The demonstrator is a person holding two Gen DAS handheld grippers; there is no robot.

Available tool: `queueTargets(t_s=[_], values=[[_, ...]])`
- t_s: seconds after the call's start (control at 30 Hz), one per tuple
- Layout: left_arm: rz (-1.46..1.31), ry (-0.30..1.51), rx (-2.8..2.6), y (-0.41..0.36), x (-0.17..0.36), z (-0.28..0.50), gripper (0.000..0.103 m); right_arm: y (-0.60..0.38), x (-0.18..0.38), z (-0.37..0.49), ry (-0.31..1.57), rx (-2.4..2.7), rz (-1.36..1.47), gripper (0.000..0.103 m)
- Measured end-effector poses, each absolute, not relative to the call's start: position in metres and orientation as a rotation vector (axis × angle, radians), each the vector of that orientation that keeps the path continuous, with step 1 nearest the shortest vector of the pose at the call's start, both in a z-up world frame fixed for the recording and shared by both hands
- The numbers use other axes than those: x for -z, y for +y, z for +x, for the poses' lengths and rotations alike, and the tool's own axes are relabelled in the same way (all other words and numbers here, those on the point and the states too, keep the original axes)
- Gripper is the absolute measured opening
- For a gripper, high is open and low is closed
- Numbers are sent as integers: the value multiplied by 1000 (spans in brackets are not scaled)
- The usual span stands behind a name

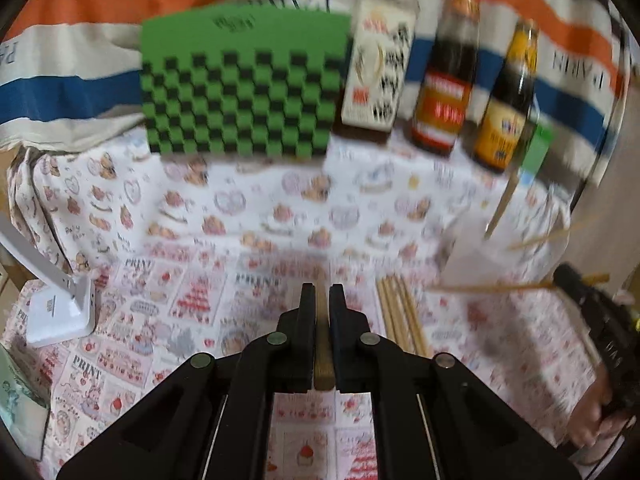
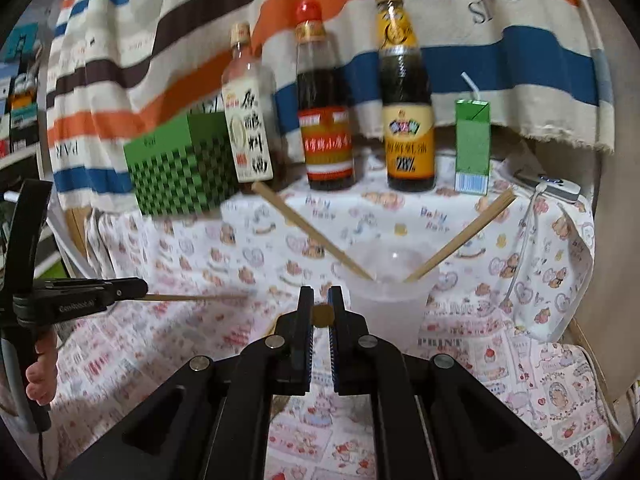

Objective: Organize utensils
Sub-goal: 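Carry both held chopsticks upright toward the clear cup, then lower both chopsticks into the clear cup and open both tools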

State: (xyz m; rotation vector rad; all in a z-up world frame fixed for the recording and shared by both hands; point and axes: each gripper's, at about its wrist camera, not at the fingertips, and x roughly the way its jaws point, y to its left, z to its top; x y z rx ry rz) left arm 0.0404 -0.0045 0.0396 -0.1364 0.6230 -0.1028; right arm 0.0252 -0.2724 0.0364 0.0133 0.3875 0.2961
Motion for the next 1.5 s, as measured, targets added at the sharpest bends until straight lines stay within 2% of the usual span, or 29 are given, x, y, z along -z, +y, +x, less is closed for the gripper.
queueTargets(t_s=[0.2, 0.63, 1.03, 1.2, 1.33, 1.5], values=[[-18, 438, 64, -11, -60, 23, 6, -274, -42, 18, 337, -280, 20, 8], [-205, 250, 115, 15, -87, -11, 6, -280, -51, 9, 303, -277, 40, 8], [-271, 230, 176, 16, -91, -17, 5, -309, -70, -19, 122, -191, 196, 8], [-288, 219, 180, -6, -106, -24, 6, -337, -79, -26, 84, -228, 338, 8], [-300, 217, 222, -30, -116, -25, 6, -351, -86, -38, 14, -219, 358, 7], [-336, 268, 214, -57, -133, -3, 5, -360, -84, -31, 12, -184, 364, 7]])
